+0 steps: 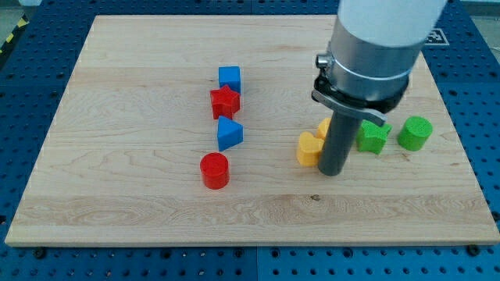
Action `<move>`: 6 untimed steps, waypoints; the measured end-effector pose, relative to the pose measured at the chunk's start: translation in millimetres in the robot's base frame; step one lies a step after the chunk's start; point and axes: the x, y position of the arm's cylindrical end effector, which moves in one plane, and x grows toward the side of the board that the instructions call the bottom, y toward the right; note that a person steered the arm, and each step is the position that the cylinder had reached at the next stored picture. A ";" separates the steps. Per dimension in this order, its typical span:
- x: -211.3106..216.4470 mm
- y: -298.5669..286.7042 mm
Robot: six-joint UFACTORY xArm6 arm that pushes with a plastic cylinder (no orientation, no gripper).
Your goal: Move the heart to the left side of the hexagon
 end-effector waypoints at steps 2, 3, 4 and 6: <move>-5.8 -3.1; -5.0 -6.1; -3.7 -18.0; -3.6 -44.4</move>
